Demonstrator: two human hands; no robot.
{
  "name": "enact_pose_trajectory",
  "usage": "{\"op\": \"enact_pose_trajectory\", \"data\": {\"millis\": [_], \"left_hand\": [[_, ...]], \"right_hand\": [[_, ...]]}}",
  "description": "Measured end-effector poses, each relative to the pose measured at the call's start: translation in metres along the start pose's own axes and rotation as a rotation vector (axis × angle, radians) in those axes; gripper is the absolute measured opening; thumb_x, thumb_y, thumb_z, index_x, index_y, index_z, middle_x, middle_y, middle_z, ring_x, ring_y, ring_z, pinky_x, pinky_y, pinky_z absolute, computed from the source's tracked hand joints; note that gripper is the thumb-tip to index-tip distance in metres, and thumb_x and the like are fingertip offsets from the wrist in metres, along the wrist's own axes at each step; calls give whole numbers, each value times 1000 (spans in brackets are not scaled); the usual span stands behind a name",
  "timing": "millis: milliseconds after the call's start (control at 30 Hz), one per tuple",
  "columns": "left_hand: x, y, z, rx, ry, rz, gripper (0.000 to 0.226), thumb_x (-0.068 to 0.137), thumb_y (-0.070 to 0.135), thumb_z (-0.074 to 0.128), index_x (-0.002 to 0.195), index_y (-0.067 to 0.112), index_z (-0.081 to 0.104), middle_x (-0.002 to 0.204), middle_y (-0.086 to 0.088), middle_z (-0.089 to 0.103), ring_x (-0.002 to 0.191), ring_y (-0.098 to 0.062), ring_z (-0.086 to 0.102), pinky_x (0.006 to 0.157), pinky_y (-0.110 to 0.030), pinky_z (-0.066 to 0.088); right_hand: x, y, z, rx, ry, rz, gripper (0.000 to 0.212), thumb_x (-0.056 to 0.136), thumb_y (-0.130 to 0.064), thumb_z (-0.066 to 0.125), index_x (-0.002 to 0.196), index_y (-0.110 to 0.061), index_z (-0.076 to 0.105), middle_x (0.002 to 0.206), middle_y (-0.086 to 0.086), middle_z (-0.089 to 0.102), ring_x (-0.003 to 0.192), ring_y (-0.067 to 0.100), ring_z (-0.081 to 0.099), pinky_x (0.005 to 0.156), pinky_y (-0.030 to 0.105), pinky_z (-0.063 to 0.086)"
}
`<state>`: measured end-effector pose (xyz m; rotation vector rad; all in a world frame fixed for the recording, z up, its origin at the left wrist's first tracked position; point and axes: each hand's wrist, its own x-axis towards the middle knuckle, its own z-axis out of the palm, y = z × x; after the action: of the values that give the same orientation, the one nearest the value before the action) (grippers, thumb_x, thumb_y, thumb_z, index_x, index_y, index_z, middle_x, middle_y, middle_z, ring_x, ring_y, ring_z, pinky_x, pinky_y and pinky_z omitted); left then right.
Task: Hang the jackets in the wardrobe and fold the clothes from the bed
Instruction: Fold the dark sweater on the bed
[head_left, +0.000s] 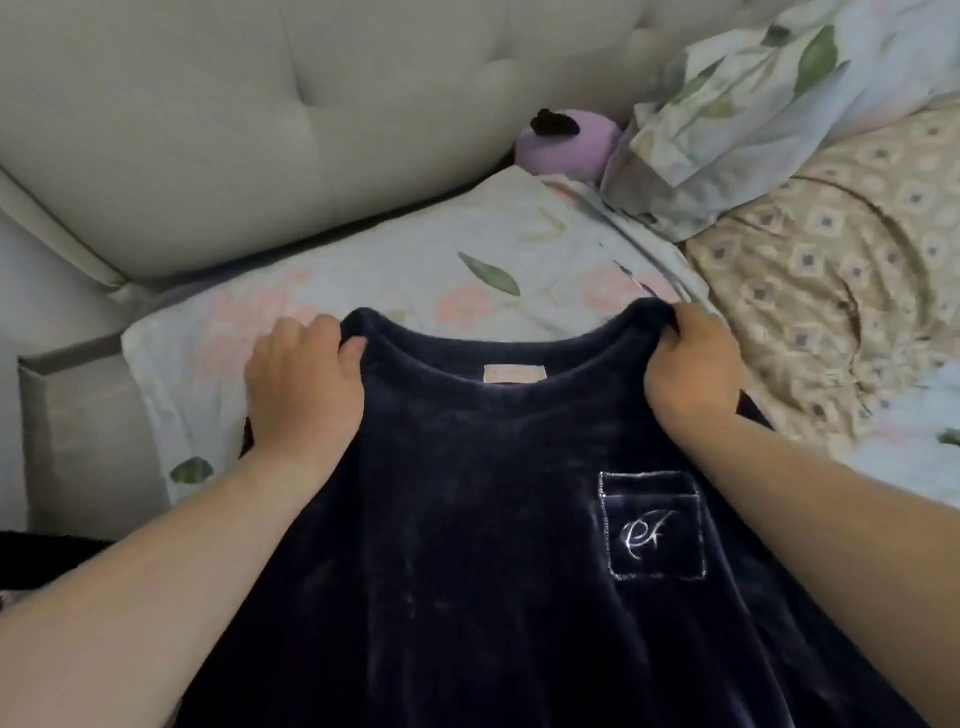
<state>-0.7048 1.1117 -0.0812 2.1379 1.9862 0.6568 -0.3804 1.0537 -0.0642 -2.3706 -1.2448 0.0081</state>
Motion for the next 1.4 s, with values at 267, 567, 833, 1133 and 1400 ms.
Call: {"op": "enact_pose_trajectory", "data": {"millis": [267,567,833,1133,1400], "left_hand": [[35,-27,62,24,5,11,29,96,29,46,73,13,40,74,-2,39,70,-29,44,59,-40,34],[44,-27,96,87,-47,-26,25,91,23,52,77,2,53,78,-19,54,73,-38,51,64,-47,41],[50,-22,101,94,-27,14,36,84,30,39,72,-2,52,74,-24,53,68,-42,52,59,-46,39],[53,-19,103,115,13,19,35,84,29,39,72,-2,51,72,-25,51,66,-42,51,56,-46,38],[50,-19,102,118,133,29,38,88,35,36,72,3,49,72,-22,51,68,-40,51,58,-46,36]], "right_hand": [[64,-9,92,-169,-149,-119,25,99,-26,37,111,-10,51,106,19,58,98,39,55,76,40,33],[58,5,136,-241,-111,-115,25,98,-13,42,121,-4,50,117,21,58,109,39,51,94,47,37],[61,7,143,-232,-110,-111,31,94,-12,48,123,-2,51,115,22,58,106,41,53,92,48,38],[67,5,146,-204,-140,-140,30,89,-13,50,116,-1,53,110,21,59,103,41,54,91,48,39],[66,11,142,-7,-68,-190,23,95,-17,48,113,-3,56,106,18,61,99,38,56,88,45,41]]}}
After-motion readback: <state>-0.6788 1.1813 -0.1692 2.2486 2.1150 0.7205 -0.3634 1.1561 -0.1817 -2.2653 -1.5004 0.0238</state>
